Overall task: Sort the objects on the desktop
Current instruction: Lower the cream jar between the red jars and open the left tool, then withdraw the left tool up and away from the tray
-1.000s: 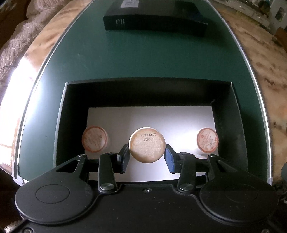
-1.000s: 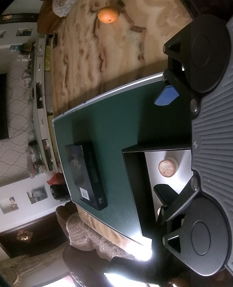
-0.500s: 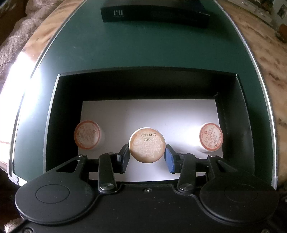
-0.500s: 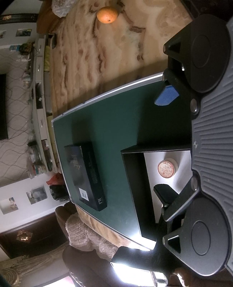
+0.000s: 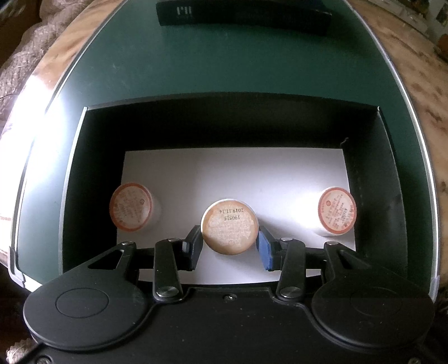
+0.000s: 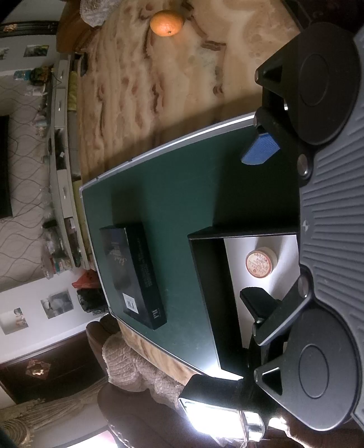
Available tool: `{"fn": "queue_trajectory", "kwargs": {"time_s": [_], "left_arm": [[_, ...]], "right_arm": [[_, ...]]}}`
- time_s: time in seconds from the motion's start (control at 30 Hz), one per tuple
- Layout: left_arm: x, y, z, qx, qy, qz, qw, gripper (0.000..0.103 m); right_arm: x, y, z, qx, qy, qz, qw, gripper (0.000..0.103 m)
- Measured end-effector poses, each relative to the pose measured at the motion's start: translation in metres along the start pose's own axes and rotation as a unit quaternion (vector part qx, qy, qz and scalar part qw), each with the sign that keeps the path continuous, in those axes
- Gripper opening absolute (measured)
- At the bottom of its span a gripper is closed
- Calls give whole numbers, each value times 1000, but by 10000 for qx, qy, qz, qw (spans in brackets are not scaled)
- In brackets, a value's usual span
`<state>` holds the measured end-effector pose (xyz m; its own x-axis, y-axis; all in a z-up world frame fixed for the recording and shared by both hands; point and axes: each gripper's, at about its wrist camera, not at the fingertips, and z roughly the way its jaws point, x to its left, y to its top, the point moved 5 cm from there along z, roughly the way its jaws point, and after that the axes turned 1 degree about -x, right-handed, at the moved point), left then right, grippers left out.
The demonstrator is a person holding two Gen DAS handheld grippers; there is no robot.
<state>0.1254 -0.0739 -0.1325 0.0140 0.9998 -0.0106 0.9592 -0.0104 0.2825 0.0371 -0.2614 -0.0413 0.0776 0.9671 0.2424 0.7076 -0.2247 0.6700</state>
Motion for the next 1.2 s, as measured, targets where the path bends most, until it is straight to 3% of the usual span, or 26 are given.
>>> {"fn": "queue_trajectory", "kwargs": {"time_s": [0.87, 1.2], "left_arm": [[2, 0, 3, -26, -89, 1, 10000, 45], [11, -2, -21, -405, -67, 94, 9991, 54]], "right_arm": [[4, -4, -4, 10, 9, -17, 10000, 97], [6, -4, -5, 7, 4, -34, 10000, 100]]}}
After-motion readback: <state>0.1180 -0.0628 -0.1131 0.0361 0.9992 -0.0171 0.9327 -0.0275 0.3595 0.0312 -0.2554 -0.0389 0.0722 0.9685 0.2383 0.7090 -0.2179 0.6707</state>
